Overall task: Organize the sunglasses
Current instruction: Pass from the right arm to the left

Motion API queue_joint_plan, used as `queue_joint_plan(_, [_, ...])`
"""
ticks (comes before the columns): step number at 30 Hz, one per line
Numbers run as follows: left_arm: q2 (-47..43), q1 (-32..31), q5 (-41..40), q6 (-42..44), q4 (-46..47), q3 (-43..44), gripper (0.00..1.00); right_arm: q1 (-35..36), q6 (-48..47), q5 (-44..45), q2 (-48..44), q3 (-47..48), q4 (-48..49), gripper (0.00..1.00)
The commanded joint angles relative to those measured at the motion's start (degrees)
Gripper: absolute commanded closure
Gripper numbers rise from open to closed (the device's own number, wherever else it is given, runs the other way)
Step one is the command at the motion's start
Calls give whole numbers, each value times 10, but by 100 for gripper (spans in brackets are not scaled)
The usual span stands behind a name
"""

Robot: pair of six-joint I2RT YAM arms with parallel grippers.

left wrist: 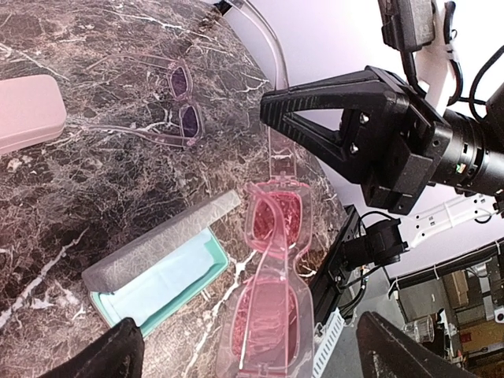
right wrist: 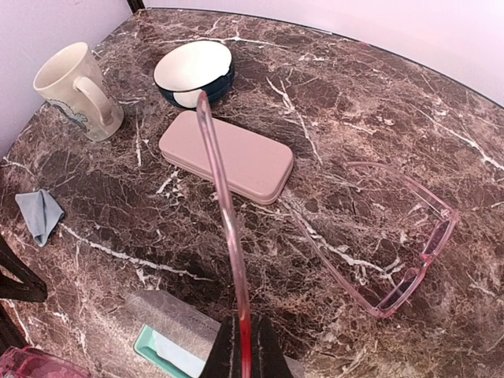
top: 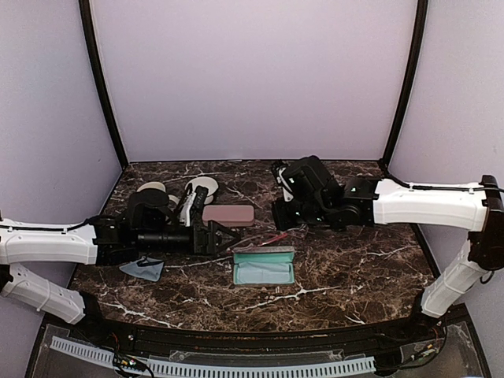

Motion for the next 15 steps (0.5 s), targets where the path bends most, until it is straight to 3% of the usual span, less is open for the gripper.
queue_joint_plan(1, [-15, -2, -4, -28, 26, -10, 2, 9, 8, 19, 7, 20, 30, 100])
queue_joint_plan(7, [-5, -2, 14, -42, 42, -14, 1, 10, 13, 20, 8, 26, 37, 100])
queue_joint_plan(15, [25, -3, 48, -65, 91, -26, 9, 11, 16, 27, 7, 27, 42, 100])
